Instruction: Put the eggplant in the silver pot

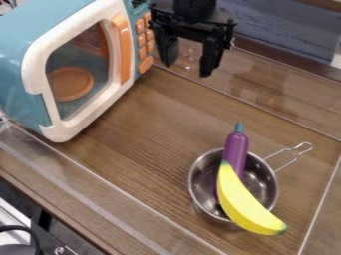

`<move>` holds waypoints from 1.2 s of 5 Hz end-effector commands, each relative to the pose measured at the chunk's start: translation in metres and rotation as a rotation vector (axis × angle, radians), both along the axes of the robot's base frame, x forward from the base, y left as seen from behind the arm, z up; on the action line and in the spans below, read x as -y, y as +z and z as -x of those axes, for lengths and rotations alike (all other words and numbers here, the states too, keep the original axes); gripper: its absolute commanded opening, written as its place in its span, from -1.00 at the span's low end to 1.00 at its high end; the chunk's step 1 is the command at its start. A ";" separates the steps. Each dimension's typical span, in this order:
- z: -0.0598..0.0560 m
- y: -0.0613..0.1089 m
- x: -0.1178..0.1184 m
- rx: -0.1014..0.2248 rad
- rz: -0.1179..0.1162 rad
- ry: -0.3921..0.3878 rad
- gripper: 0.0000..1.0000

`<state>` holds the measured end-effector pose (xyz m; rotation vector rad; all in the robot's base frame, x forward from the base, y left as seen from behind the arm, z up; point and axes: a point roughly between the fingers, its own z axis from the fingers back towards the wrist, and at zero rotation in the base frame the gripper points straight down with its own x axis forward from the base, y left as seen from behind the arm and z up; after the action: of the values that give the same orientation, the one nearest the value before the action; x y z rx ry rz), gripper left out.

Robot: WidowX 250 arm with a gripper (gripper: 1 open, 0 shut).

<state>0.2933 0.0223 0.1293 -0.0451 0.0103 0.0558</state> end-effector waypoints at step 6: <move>-0.014 -0.002 -0.019 0.120 0.004 -0.034 1.00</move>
<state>0.3002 0.0384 0.1108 -0.0607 -0.0506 0.0199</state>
